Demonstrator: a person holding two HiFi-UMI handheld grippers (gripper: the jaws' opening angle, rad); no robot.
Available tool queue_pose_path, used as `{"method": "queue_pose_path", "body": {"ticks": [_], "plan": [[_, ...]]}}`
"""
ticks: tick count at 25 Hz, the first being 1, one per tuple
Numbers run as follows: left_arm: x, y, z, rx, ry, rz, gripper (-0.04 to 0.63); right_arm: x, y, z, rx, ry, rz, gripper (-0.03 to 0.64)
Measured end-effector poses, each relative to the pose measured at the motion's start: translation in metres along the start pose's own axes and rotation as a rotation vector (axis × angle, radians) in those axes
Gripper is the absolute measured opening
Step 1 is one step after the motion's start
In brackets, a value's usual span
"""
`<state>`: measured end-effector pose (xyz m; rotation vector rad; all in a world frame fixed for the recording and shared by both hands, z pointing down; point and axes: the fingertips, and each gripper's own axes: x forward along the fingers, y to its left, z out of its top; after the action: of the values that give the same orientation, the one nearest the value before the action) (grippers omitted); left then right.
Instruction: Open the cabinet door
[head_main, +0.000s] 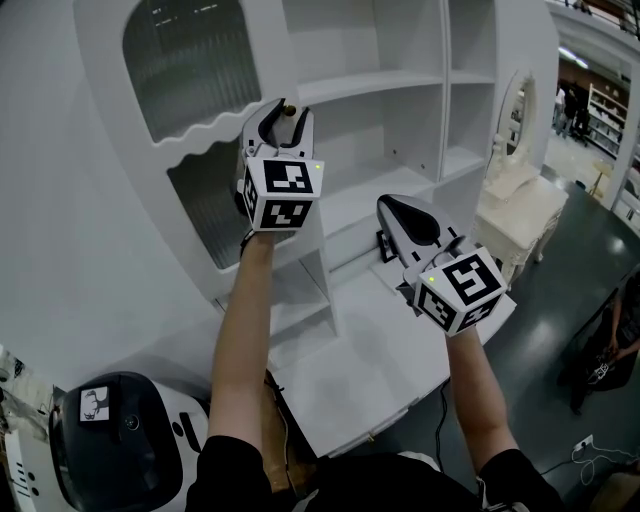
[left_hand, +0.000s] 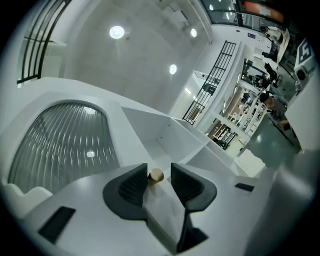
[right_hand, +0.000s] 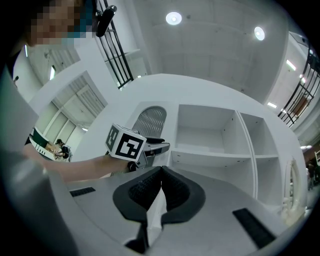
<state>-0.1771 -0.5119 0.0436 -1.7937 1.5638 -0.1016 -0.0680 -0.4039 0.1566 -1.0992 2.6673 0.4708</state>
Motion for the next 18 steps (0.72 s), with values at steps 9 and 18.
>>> {"method": "queue_pose_path", "body": {"ticks": [9,18], "plan": [[0.0041,0.0058,-0.0033,0.07,0.038,0.092,0.11,-0.006,-0.0069,-0.0038,0.01,0.006,0.006,0.018],[0.0046,0.005,-0.0024,0.051,0.052,0.069,0.104,-0.0082,-0.0047,0.0003,0.022,0.006,0.033,0.018]]}}
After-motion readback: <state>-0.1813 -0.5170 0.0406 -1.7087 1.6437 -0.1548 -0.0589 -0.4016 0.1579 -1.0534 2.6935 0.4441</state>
